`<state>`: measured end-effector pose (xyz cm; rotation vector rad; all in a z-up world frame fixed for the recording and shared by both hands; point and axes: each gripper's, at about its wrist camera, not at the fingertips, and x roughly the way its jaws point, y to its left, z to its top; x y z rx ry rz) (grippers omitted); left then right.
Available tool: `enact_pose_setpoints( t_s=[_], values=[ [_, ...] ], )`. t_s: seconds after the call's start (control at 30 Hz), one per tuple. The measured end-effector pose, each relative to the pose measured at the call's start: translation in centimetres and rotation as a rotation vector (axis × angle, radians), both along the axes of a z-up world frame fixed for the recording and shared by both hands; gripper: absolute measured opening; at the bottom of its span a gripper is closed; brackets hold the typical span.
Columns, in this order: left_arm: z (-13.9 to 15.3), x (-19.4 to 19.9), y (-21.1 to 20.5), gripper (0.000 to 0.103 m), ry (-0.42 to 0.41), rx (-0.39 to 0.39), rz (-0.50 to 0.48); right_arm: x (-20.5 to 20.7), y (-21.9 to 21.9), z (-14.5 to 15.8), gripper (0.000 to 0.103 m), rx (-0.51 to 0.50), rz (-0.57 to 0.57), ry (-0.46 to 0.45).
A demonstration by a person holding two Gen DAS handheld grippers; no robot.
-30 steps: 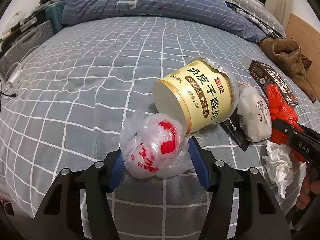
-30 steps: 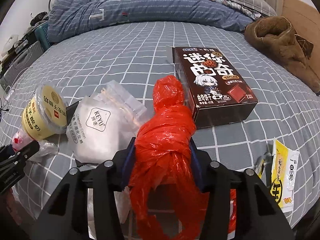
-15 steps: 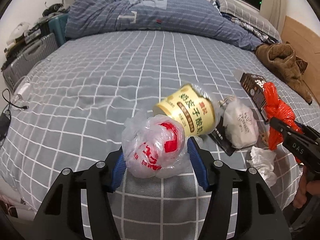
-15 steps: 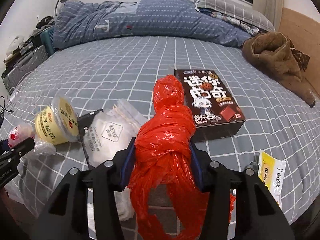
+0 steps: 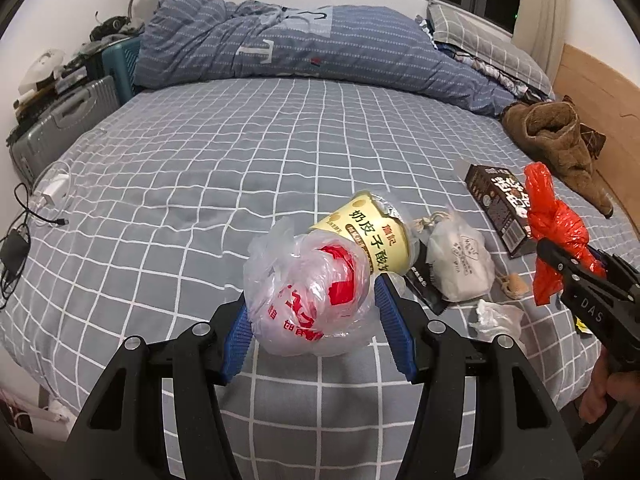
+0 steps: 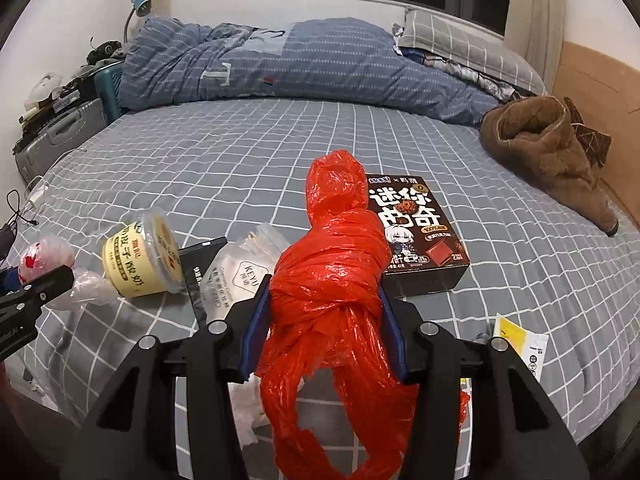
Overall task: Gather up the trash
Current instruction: 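Lift both plastic bags and carry them toward the black trash bin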
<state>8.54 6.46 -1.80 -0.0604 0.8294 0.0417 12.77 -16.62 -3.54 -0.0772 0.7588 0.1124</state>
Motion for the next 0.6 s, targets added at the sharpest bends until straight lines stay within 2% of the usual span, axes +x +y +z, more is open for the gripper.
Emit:
enact_pose_setpoints(
  t_s=[0.3,0.6],
  values=[
    [0.9,-2.2,-1.2,0.057,-0.020,-0.009,-0.031,-1.8,0.1,1.0,0.047,0.005,0.013,-0.021],
    [0.4,-4.4,-2.6,0.057,-0.013,-0.015,-0.058,-3.7,0.0,1.6,0.047,0.009,0.019,-0.029]
  ],
)
